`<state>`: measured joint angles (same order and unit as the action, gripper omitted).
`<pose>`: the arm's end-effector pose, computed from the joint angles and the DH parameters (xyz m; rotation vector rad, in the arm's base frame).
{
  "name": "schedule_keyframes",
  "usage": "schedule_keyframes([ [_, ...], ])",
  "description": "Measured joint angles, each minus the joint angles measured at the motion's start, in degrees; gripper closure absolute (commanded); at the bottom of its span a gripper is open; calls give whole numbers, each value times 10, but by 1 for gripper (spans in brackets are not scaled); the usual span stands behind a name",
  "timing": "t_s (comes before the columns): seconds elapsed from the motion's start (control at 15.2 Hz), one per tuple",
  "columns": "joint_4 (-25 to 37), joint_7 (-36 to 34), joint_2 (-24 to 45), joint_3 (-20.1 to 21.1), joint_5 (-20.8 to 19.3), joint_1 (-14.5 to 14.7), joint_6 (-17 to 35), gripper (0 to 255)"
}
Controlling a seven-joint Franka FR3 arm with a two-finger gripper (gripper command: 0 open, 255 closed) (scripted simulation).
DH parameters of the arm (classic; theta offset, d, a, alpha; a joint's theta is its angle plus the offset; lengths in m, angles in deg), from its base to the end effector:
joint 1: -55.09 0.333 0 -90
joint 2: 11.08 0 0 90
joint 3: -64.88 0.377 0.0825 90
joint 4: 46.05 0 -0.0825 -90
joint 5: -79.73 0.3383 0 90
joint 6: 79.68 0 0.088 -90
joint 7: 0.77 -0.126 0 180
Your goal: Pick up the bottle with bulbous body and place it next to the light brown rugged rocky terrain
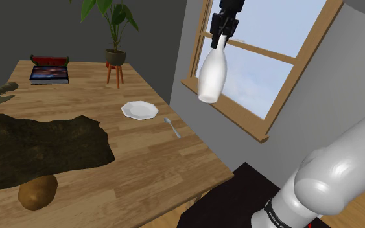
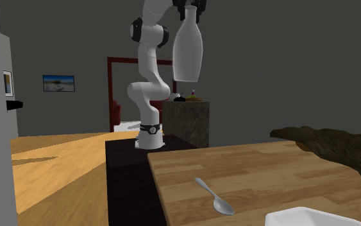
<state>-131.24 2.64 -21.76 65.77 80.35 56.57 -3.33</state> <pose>0.4067 0.0195 0.7655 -3.1297 -0.1619 -0.0504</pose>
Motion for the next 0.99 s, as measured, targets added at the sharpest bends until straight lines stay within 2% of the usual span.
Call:
schedule_keyframes([
  [0.46,1,-72,53,43,0,29,53,255],
  [0.99,75,-158,167,88,-17,73,91,255],
])
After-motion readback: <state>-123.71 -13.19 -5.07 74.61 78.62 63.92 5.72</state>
